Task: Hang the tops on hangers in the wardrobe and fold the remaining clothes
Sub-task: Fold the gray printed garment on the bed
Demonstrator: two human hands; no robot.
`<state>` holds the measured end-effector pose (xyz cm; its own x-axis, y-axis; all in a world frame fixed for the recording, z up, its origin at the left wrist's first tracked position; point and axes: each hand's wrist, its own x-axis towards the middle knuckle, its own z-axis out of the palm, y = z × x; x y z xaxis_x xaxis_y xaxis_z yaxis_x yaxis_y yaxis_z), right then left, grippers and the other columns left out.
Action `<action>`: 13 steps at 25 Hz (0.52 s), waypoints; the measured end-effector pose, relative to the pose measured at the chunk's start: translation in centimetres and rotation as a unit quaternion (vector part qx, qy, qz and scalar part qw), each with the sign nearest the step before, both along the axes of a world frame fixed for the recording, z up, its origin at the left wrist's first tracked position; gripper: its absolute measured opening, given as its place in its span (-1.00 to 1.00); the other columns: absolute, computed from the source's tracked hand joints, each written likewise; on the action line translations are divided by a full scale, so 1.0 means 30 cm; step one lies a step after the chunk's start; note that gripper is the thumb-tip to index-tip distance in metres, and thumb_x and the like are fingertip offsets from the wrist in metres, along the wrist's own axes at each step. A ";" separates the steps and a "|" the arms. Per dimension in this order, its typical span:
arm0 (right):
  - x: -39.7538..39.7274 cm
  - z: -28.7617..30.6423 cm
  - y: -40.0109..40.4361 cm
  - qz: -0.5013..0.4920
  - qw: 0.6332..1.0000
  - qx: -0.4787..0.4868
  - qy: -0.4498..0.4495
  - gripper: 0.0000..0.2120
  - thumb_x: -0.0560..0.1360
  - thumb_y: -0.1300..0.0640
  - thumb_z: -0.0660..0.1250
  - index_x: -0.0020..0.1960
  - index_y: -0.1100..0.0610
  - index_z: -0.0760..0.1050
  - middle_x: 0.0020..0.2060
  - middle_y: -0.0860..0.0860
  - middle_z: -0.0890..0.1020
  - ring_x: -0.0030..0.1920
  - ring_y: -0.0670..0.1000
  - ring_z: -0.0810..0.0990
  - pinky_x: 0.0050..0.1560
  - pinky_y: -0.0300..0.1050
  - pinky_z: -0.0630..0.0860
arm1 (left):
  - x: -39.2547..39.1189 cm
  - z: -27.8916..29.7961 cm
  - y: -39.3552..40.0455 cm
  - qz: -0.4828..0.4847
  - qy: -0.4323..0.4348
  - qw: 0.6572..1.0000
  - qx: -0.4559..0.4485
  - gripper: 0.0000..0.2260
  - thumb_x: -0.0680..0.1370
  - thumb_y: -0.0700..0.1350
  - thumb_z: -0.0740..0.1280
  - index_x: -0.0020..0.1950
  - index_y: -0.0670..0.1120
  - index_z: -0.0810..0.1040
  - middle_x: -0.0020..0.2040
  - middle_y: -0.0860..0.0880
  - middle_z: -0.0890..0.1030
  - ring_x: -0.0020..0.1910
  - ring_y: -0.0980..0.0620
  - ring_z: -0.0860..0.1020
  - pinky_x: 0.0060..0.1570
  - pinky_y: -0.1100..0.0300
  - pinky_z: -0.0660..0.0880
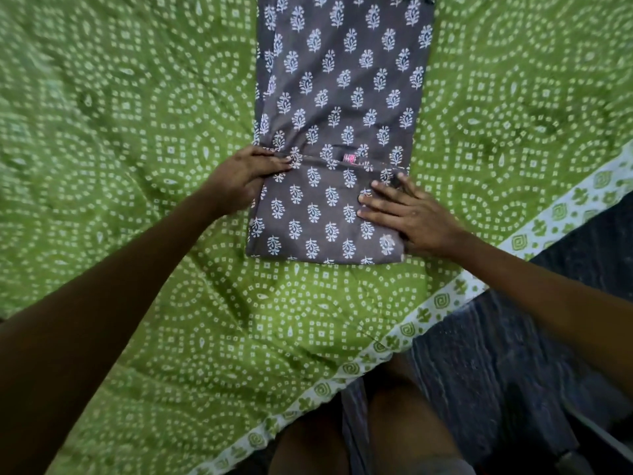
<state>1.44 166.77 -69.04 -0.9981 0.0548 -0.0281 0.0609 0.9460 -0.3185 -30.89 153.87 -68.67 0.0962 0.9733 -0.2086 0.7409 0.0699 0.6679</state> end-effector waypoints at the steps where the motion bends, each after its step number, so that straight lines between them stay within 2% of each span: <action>1: -0.041 0.026 0.002 -0.061 0.995 -0.067 0.037 -0.58 0.43 0.03 0.14 0.19 0.18 0.53 0.21 0.13 0.56 0.27 0.18 0.48 0.33 0.17 0.32 | 0.001 0.013 0.014 0.046 -0.050 0.997 -0.036 -0.60 0.43 -0.25 0.15 0.22 -0.20 0.56 0.13 0.09 0.59 0.10 0.29 0.42 0.19 0.42 0.30; 2: -0.087 0.060 0.014 -0.162 0.971 -0.162 0.063 -0.68 0.46 0.04 0.19 -0.03 0.22 0.61 -0.02 0.13 0.68 0.07 0.14 0.62 0.11 0.03 0.51 | -0.004 0.028 0.029 0.108 -0.107 0.984 -0.088 -0.61 0.39 -0.27 0.16 0.17 -0.21 0.58 0.04 0.20 0.60 -0.01 0.31 0.45 0.06 0.41 0.36; 3: -0.134 0.081 0.050 -0.288 0.918 -0.268 0.060 -0.69 0.47 0.01 0.26 -0.24 0.23 0.58 -0.28 0.04 0.69 -0.18 0.03 0.66 -0.17 -0.16 0.53 | -0.006 0.044 0.052 0.170 -0.181 0.959 -0.138 -0.64 0.39 -0.28 0.16 0.11 -0.21 0.62 -0.08 0.24 0.64 -0.10 0.26 0.50 -0.04 0.34 0.40; 4: -0.180 0.093 0.095 -0.402 0.837 -0.366 0.060 -0.66 0.46 -0.03 0.33 -0.36 0.20 0.50 -0.45 -0.05 0.60 -0.38 -0.07 0.56 -0.36 -0.23 0.43 | -0.013 0.063 0.075 0.246 -0.255 0.920 -0.165 -0.68 0.45 -0.29 0.14 0.04 -0.22 0.64 -0.16 0.24 0.66 -0.14 0.23 0.55 -0.06 0.26 0.43; 5: -0.220 0.094 0.145 -0.494 0.738 -0.453 0.081 -0.65 0.43 -0.05 0.37 -0.39 0.18 0.45 -0.50 -0.07 0.53 -0.42 -0.09 0.47 -0.39 -0.21 0.37 | -0.003 0.091 0.105 0.317 -0.323 0.875 -0.172 -0.67 0.55 -0.28 0.07 0.04 -0.24 0.63 -0.21 0.20 0.67 -0.17 0.22 0.59 -0.05 0.23 0.47; 6: -0.249 0.078 0.202 -0.576 0.636 -0.501 0.113 -0.67 0.42 -0.04 0.37 -0.39 0.16 0.45 -0.47 -0.05 0.53 -0.38 -0.06 0.45 -0.33 -0.17 0.38 | 0.002 0.114 0.136 0.374 -0.362 0.836 -0.175 -0.63 0.63 -0.23 -0.02 0.11 -0.25 0.57 -0.24 0.13 0.68 -0.20 0.21 0.62 -0.04 0.25 0.52; 7: -0.272 0.074 0.250 -0.636 0.548 -0.525 0.137 -0.69 0.45 -0.01 0.36 -0.38 0.14 0.46 -0.43 -0.03 0.56 -0.33 -0.03 0.48 -0.26 -0.12 0.43 | 0.012 0.133 0.165 0.403 -0.389 0.810 -0.172 -0.58 0.68 -0.13 -0.10 0.20 -0.27 0.50 -0.28 0.01 0.68 -0.22 0.16 0.64 -0.02 0.30 0.54; 8: -0.282 0.065 0.277 -0.665 0.484 -0.548 0.151 -0.72 0.49 0.01 0.34 -0.34 0.13 0.50 -0.38 -0.02 0.62 -0.29 -0.01 0.54 -0.19 -0.09 0.50 | 0.028 0.151 0.187 0.429 -0.396 0.793 -0.174 -0.51 0.68 -0.02 -0.12 0.26 -0.33 0.43 -0.31 -0.16 0.65 -0.22 0.05 0.65 0.06 0.29 0.53; 9: -0.284 0.054 0.284 -0.663 0.441 -0.583 0.163 -0.75 0.53 0.00 0.30 -0.25 0.12 0.55 -0.28 -0.01 0.67 -0.22 0.00 0.61 -0.08 -0.08 0.56 | 0.049 0.158 0.199 0.448 -0.388 0.788 -0.166 -0.46 0.67 0.06 -0.07 0.32 -0.38 0.37 -0.22 -0.27 0.63 -0.11 0.00 0.64 0.21 0.23 0.45; 10: -0.282 0.048 0.274 -0.640 0.428 -0.618 0.160 -0.77 0.55 -0.04 0.27 -0.13 0.09 0.59 -0.15 -0.01 0.69 -0.10 0.00 0.65 0.03 -0.06 0.57 | 0.063 0.145 0.206 0.452 -0.351 0.806 -0.150 -0.47 0.64 0.09 0.03 0.35 -0.34 0.37 -0.10 -0.23 0.65 -0.05 0.08 0.64 0.27 0.22 0.41; 11: -0.278 0.039 0.252 -0.622 0.445 -0.627 0.144 -0.78 0.54 -0.07 0.27 -0.04 0.06 0.58 -0.04 -0.01 0.67 -0.01 -0.01 0.64 0.11 -0.06 0.56 | 0.078 0.124 0.210 0.449 -0.281 0.838 -0.132 -0.53 0.62 0.06 0.13 0.31 -0.29 0.45 -0.04 -0.13 0.65 -0.10 0.19 0.63 0.18 0.27 0.46; 12: -0.273 0.039 0.224 -0.606 0.485 -0.618 0.123 -0.81 0.53 -0.03 0.30 0.02 0.06 0.57 0.00 -0.03 0.65 0.02 -0.04 0.63 0.13 -0.09 0.54 | 0.087 0.109 0.207 0.452 -0.172 0.868 -0.113 -0.60 0.60 0.04 0.21 0.22 -0.27 0.52 -0.04 -0.08 0.62 -0.18 0.21 0.60 -0.01 0.34 0.47; 13: -0.266 0.031 0.197 -0.606 0.520 -0.590 0.117 -0.86 0.52 0.07 0.33 0.04 0.09 0.55 -0.02 -0.03 0.64 -0.01 -0.06 0.62 0.11 -0.12 0.55 | 0.097 0.091 0.202 0.463 -0.065 0.879 -0.091 -0.63 0.57 0.04 0.26 0.10 -0.26 0.58 -0.09 -0.12 0.63 -0.21 0.11 0.58 -0.13 0.30 0.44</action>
